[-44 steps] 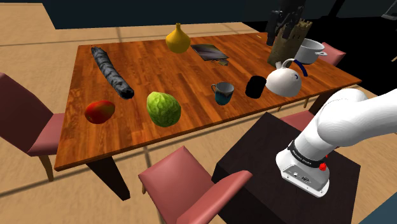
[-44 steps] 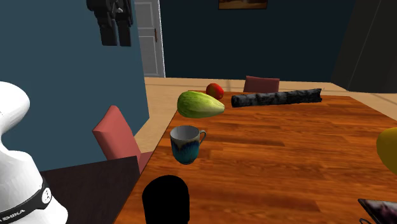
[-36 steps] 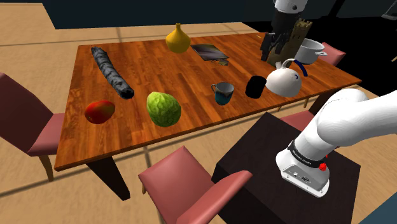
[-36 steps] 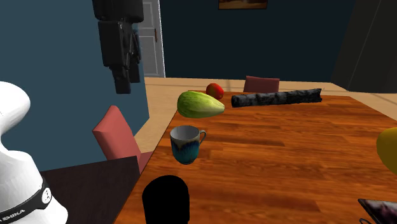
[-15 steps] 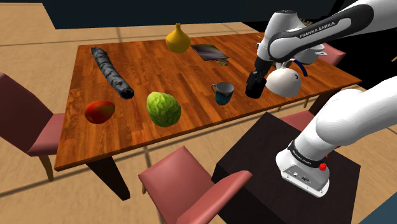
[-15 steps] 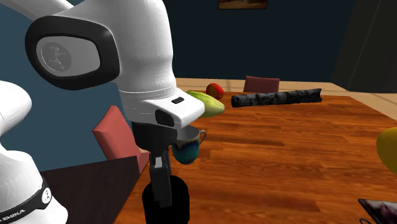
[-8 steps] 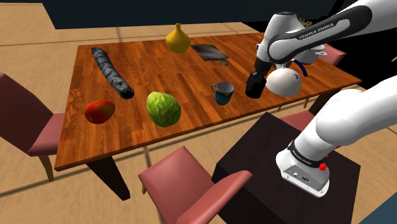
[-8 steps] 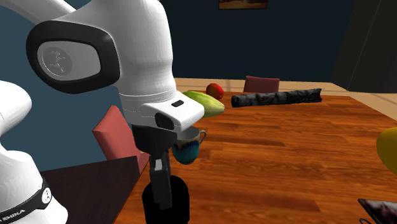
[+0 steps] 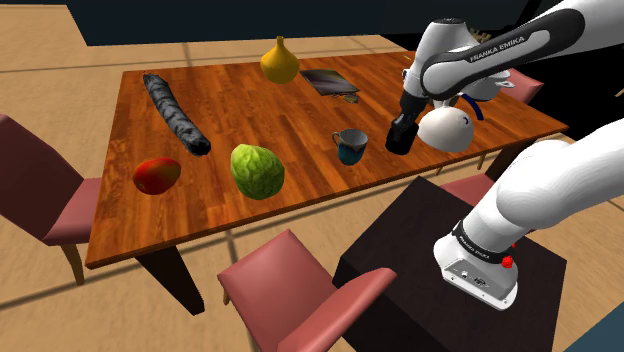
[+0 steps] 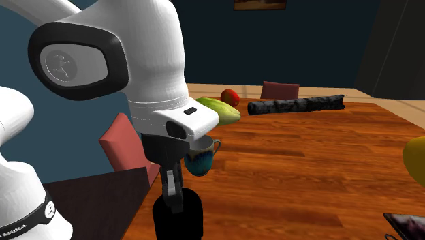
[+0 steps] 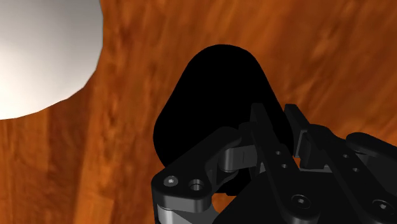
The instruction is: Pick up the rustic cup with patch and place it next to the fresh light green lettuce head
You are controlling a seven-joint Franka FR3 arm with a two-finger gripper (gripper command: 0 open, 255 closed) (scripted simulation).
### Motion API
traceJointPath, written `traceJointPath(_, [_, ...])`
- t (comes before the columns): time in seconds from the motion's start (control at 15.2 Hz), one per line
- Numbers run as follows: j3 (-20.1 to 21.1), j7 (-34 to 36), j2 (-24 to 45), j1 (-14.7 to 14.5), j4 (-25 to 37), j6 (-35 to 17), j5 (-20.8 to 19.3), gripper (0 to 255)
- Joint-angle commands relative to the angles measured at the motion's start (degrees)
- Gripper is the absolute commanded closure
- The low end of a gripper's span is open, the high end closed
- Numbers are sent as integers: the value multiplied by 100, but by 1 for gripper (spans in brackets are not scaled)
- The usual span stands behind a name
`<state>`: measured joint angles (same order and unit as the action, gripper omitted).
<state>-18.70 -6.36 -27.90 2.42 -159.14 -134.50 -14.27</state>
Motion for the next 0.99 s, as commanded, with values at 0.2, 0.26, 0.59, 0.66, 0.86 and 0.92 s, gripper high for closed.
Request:
traceJointPath(0.2, [31, -3, -127, 1, 78, 205, 15, 255])
traceJointPath(0.26, [46, -5, -187, 1, 120, 307, 24, 255])
traceJointPath(0.59, [121, -17, -452, -4, 348, 798, 71, 255])
traceJointPath(0.66, [136, -20, -498, -6, 397, 893, 82, 255])
traceJointPath(0.86, [179, -29, -623, -12, 553, 1173, 113, 255])
traceJointPath(0.92, [193, -32, -660, -15, 607, 1264, 124, 255])
